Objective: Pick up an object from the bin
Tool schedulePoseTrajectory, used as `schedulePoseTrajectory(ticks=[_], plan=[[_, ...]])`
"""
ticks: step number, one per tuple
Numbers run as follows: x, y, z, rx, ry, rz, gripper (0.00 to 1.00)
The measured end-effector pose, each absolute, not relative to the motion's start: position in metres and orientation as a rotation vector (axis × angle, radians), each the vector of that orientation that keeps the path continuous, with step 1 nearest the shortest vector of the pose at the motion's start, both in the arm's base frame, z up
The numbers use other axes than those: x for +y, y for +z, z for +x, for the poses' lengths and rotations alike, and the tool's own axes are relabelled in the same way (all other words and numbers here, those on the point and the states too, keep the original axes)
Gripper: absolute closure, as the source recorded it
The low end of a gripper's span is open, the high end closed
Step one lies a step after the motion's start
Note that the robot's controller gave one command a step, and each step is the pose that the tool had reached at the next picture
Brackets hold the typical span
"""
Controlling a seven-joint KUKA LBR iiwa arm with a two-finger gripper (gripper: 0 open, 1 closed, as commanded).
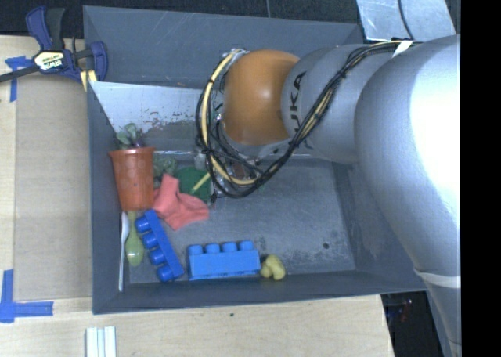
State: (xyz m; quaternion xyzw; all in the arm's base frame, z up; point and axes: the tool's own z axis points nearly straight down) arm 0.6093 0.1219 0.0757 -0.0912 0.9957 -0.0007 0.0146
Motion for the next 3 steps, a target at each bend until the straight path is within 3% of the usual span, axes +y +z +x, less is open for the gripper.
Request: schedulePoseTrajectory(ticks=[2,3], plan=[[0.121,0.083,0.61,3.096,-0.003,-0.283,1.0],[0.12,0.115,0.607,3.106,-0.006,-0.283,1.0]])
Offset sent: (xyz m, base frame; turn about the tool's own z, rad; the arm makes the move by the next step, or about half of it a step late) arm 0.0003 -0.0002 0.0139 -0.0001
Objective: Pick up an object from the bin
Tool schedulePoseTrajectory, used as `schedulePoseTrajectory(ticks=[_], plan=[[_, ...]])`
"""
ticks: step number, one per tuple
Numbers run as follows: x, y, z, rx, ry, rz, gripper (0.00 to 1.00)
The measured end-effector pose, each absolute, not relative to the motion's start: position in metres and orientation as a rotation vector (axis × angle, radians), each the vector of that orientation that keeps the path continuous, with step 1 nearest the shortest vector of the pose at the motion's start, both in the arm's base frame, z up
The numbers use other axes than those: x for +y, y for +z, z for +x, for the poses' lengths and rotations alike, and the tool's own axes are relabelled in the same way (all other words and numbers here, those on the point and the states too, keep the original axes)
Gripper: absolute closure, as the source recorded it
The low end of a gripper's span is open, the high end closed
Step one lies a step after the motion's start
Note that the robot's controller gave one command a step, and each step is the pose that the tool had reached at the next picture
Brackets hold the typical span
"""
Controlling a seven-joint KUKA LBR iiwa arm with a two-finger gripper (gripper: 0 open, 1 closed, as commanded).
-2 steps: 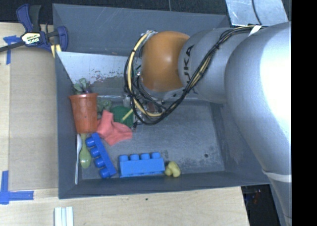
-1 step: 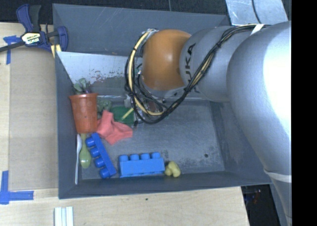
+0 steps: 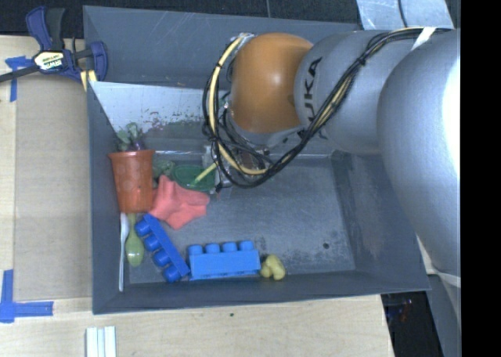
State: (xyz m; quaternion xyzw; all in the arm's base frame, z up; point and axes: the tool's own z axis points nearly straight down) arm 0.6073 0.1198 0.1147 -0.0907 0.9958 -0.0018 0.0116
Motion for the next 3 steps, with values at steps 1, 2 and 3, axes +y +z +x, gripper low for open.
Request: schedulePoseTrajectory(ticks=[1,2,3], plan=[[0.12,0.152,0.609,3.099,-0.004,-0.282,1.0],[0.121,0.167,0.612,3.088,-0.003,-0.281,1.0],[0.12,0.187,0.611,3.092,-0.003,-0.281,1.0]])
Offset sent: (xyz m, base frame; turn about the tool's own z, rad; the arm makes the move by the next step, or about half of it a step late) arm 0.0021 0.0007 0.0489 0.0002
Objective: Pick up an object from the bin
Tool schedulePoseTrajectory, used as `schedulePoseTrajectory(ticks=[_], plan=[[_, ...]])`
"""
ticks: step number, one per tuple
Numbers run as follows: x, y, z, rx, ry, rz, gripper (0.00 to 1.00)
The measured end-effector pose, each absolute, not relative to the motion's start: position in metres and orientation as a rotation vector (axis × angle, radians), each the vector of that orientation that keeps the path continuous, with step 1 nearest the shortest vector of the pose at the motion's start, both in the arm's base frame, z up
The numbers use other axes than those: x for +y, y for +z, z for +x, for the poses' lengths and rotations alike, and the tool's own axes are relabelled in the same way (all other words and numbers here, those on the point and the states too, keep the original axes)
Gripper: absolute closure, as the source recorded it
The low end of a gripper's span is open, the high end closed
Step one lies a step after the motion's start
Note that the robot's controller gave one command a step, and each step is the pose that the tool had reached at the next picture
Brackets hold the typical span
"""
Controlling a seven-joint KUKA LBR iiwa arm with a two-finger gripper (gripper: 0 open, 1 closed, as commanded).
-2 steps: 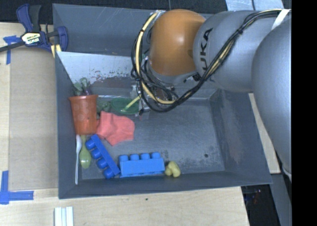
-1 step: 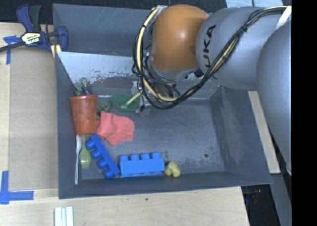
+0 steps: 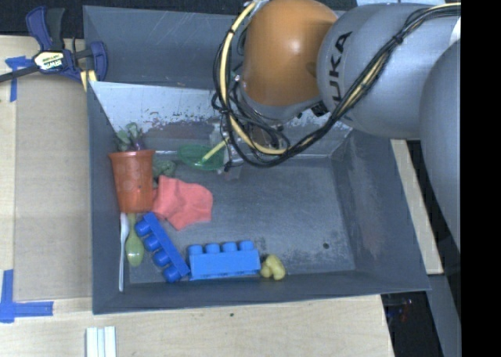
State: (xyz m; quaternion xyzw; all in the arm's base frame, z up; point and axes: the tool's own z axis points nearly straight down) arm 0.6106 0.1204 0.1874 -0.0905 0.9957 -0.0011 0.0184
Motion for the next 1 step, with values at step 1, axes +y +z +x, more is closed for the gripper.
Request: schedulePoseTrajectory(ticks=[1], plan=[[0.1204,0.2182,0.6112,3.09,-0.003,-0.28,1.0]])
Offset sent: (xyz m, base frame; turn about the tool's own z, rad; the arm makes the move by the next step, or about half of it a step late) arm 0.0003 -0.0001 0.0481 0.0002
